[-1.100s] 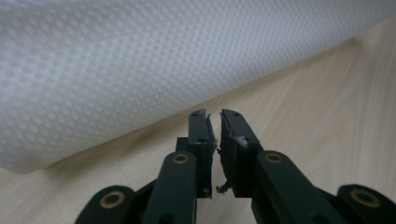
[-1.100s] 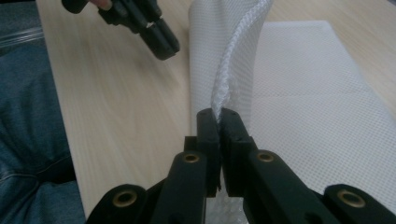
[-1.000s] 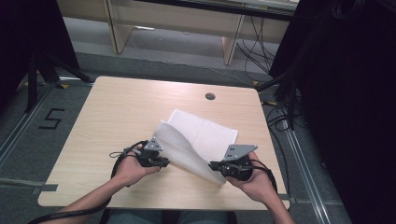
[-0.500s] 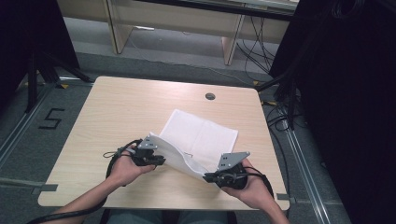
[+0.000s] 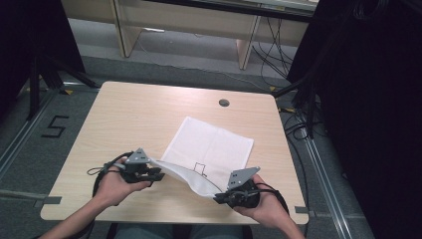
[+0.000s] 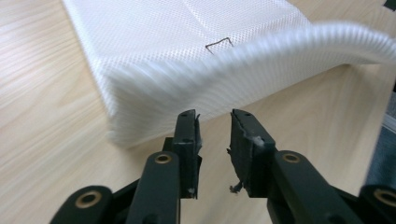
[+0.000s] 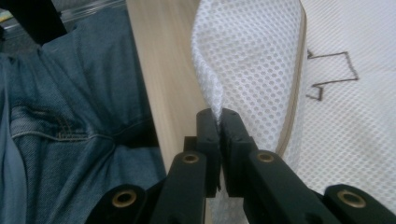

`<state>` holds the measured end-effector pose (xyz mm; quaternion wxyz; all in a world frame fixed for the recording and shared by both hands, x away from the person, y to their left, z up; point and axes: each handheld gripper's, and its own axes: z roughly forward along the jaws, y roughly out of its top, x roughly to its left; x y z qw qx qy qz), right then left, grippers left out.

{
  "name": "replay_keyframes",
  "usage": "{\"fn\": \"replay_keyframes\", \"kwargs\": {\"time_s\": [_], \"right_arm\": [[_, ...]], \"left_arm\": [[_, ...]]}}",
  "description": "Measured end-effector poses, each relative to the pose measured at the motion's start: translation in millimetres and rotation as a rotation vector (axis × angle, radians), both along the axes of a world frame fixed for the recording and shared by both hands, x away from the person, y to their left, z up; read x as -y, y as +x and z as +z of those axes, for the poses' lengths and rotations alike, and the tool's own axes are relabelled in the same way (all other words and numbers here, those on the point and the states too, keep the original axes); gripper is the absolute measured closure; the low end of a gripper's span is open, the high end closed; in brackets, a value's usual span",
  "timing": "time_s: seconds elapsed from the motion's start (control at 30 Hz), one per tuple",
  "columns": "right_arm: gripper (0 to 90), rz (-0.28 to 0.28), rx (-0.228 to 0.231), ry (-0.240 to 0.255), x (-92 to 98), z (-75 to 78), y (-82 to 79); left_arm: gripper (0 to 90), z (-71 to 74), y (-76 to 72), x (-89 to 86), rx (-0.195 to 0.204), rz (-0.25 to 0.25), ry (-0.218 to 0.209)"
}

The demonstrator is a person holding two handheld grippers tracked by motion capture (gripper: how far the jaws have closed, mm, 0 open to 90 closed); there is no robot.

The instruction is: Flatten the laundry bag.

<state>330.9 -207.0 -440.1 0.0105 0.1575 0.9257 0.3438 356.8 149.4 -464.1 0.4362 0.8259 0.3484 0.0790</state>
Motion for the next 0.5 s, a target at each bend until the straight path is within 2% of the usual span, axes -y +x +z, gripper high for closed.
{"fn": "replay_keyframes", "kwargs": {"time_s": [0.03, 0.07, 0.1, 0.13, 0.17, 0.2, 0.3, 0.33, 0.4, 0.43, 0.47, 0.5], "right_arm": [[88.3, 0.010, -0.002, -0.001, -0.7, -1.6, -0.3], [88.3, 0.010, -0.002, -0.001, -0.7, -1.6, -0.3], [88.3, 0.024, -0.015, -0.018, -0.6, -5.0, -0.4], [88.3, 0.024, -0.015, -0.018, -0.6, -5.0, -0.4], [88.3, 0.027, -0.023, -0.026, -1.6, -9.5, -0.2], [88.3, 0.031, -0.039, -0.030, -2.1, -10.8, -0.5], [88.3, 0.040, -0.046, -0.058, -3.9, -14.3, -0.4], [88.3, 0.040, -0.050, -0.062, -4.7, -15.4, -0.8], [88.3, 0.038, -0.057, -0.070, -5.4, -16.4, -1.4], [88.2, 0.036, -0.081, -0.085, -6.3, -17.1, -3.3], [88.2, 0.055, -0.078, -0.085, -7.1, -18.7, -2.7], [88.1, 0.041, -0.094, -0.092, -7.5, -19.3, -3.9]], "left_arm": [[69.8, 2.1, -4.7, -7.7, -0.003, 0.008, 0.004], [68.9, 2.1, -4.7, -7.7, -0.003, 0.008, 0.004], [68.3, 5.4, -15.5, -19.6, -0.032, 0.054, -0.051], [67.4, 5.4, -15.5, -19.6, -0.032, 0.054, -0.051], [66.5, 7.7, -20.5, -25.0, -0.037, 0.074, -0.066], [65.9, 12.0, -27.4, -33.9, -0.024, 0.099, -0.089], [63.5, 16.1, -30.1, -39.7, -0.007, 0.118, -0.104], [62.6, 17.6, -29.9, -40.8, 0.015, 0.136, -0.107], [61.1, 18.3, -28.8, -40.7, 0.029, 0.145, -0.100], [58.8, 16.7, -25.1, -38.1, 0.039, 0.136, -0.084], [57.6, 14.3, -22.4, -36.3, 0.041, 0.126, -0.070], [56.1, 10.9, -19.6, -33.0, 0.054, 0.120, -0.051]]}}
